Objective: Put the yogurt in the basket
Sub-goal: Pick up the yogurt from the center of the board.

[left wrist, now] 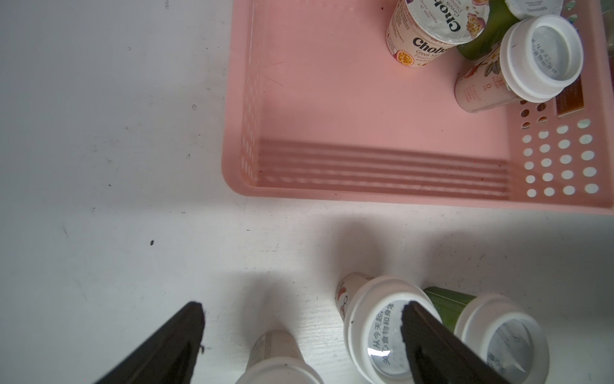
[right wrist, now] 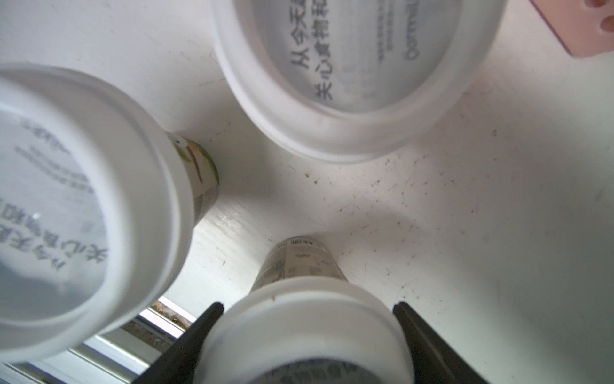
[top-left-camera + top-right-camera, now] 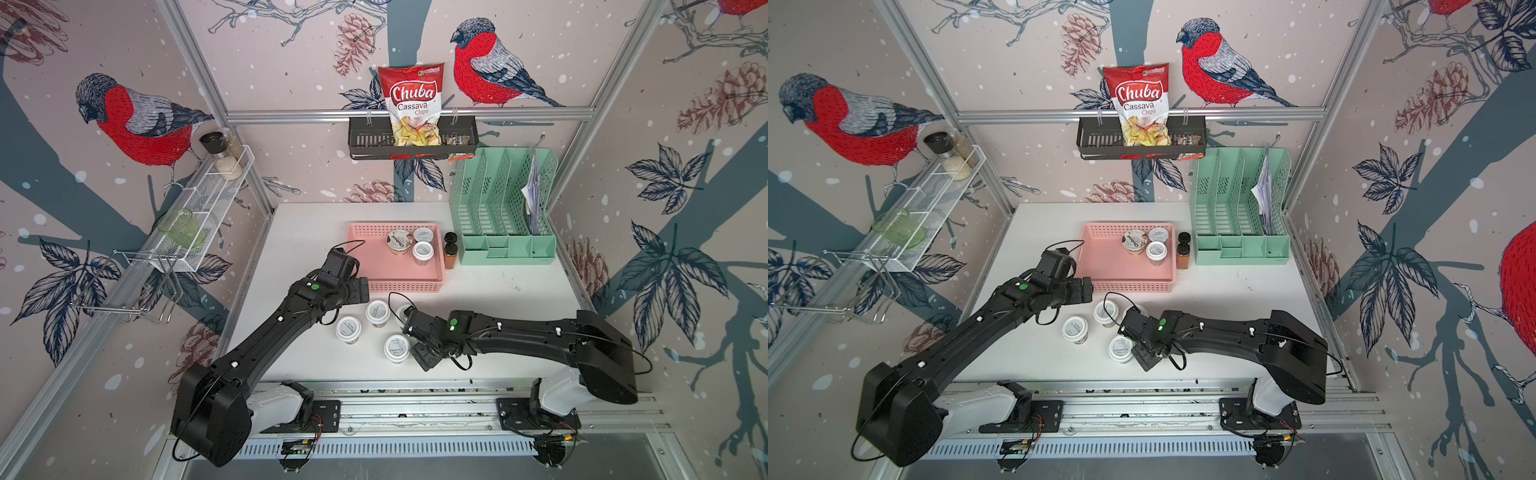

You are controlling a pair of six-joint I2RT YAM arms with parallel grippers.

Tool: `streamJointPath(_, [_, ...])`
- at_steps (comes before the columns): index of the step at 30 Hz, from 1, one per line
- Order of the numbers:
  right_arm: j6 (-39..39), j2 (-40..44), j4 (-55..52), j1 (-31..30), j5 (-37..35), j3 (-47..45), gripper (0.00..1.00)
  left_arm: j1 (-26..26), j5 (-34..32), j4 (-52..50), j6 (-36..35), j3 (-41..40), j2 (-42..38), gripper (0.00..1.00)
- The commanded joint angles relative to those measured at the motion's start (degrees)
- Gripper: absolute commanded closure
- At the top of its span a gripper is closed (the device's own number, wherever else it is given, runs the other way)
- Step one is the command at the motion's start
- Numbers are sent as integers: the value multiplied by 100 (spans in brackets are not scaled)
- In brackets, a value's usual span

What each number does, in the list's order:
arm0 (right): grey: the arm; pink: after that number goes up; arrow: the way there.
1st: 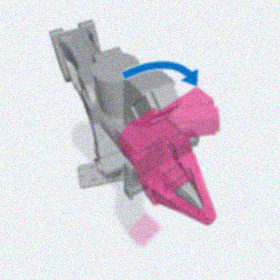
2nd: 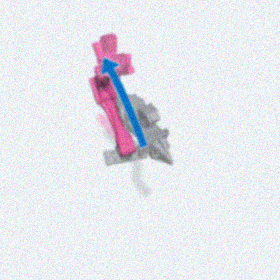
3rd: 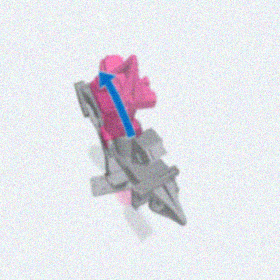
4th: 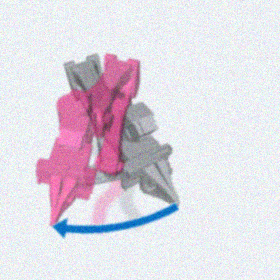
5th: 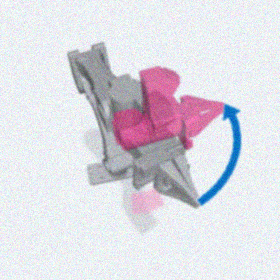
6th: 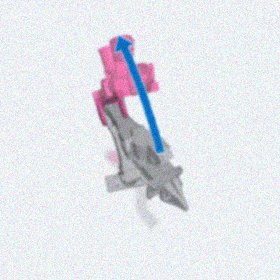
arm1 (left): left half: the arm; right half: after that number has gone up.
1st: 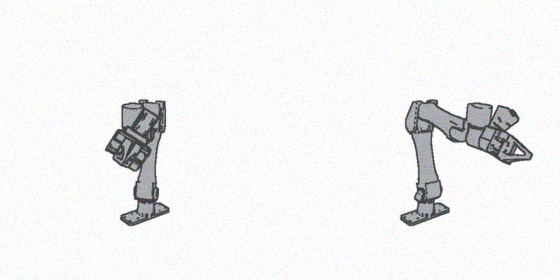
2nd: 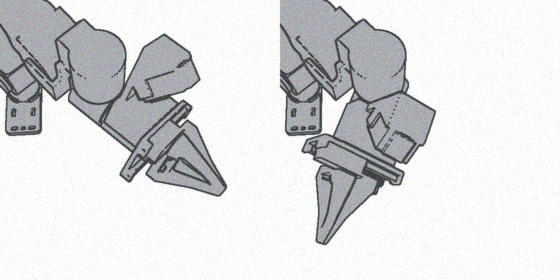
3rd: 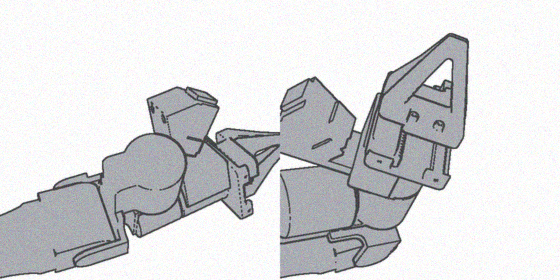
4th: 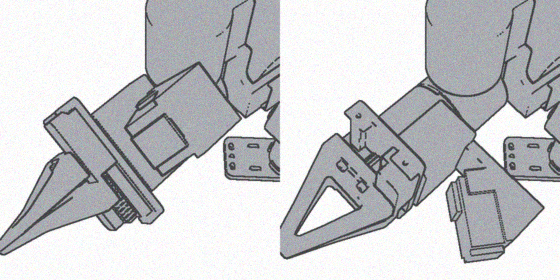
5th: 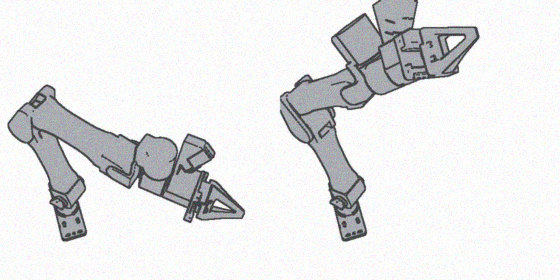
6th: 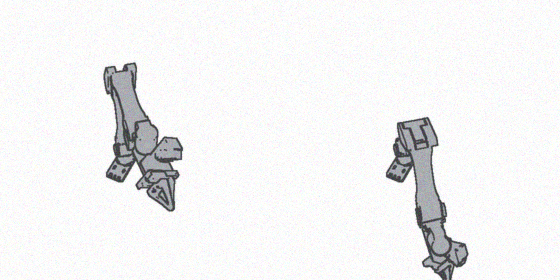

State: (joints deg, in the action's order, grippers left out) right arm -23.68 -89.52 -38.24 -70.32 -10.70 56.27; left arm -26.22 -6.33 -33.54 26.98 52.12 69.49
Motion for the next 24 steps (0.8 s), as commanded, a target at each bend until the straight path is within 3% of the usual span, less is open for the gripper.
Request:
streamJointPath(1, [98, 70, -157, 31, -125, 37, 19, -6, -92, 88, -42, 44, 26, 4])
streamJointPath(13, [214, 122, -460, 220, -83, 253, 21, -6, -334, 185, -103, 212, 110, 4])
streamJointPath(24, [809, 194, -1705, 962, -130, 1685, 21, 295, -374, 591, -325, 473, 445, 4])
